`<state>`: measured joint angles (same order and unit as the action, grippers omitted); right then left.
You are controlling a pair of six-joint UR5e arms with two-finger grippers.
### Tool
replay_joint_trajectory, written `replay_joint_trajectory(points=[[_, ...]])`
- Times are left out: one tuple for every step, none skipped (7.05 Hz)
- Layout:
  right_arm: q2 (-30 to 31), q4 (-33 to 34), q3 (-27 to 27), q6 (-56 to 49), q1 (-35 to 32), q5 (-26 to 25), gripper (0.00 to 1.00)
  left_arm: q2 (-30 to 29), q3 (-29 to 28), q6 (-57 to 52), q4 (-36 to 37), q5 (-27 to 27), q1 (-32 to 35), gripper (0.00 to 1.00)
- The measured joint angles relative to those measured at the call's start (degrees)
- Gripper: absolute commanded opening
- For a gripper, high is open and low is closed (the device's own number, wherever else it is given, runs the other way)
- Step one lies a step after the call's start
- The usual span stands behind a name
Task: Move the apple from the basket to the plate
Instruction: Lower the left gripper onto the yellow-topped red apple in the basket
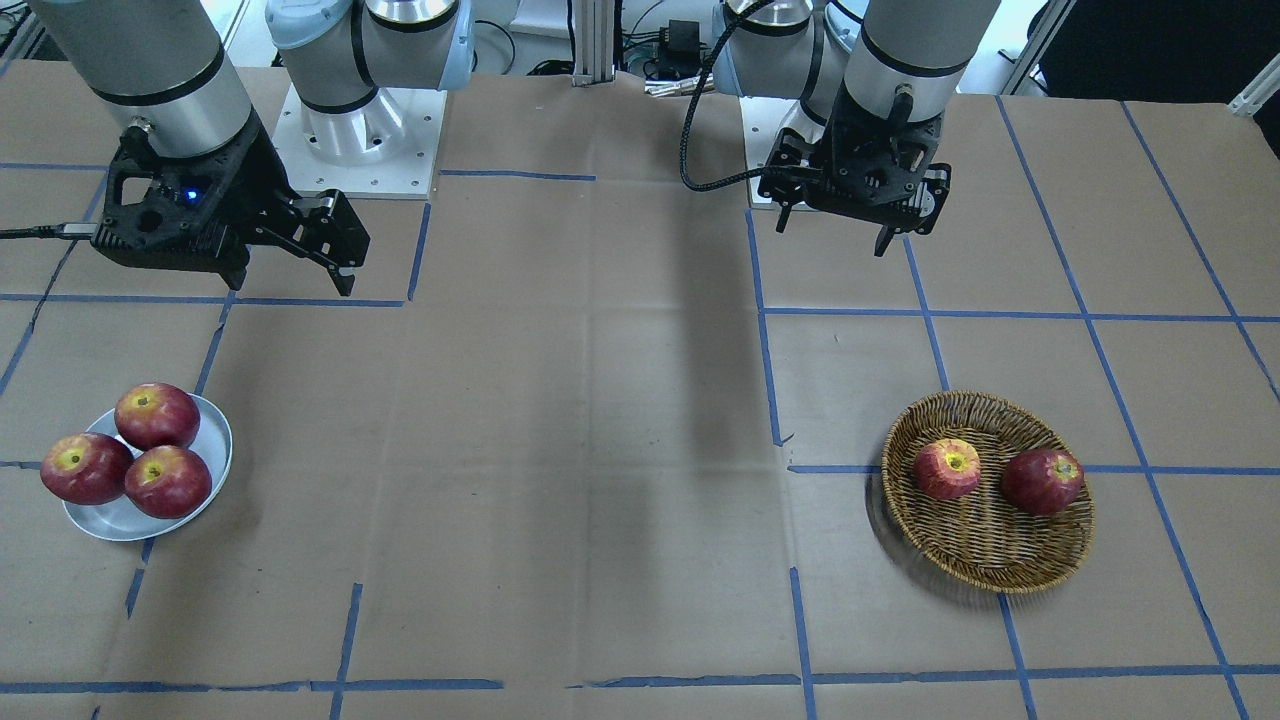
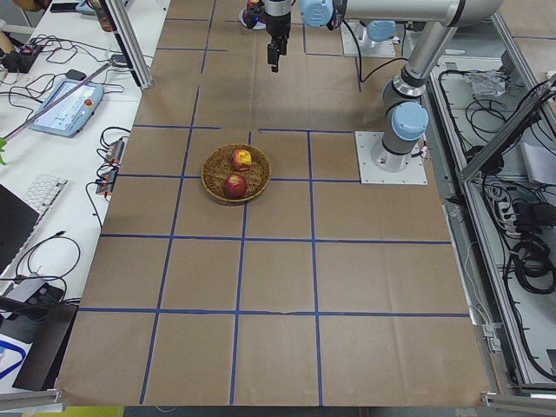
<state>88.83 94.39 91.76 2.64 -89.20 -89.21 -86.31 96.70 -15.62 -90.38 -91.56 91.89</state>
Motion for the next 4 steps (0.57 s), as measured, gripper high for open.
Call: replay_joint_trajectory(points=[[-0.03, 0.00, 0.00, 0.00, 0.00, 0.00, 1.00, -0.38, 0.56, -4.47, -0.01, 0.06, -2.99, 0.99], [-0.05, 0.00, 0.00, 0.00, -0.01, 0.00, 1.00, -1.31, 1.09, -10.34, 0.34, 0.12, -6.58, 0.99], [-0.06, 0.00, 0.00, 0.00, -0.01, 0.00, 1.00, -3.24, 1.50, -15.85, 2.65, 0.13, -9.34, 0.99], [-0.06, 0.00, 0.00, 0.00, -0.01, 0.00, 1.00, -6.08, 1.65, -20.96, 6.89, 0.07, -10.69, 0.99]])
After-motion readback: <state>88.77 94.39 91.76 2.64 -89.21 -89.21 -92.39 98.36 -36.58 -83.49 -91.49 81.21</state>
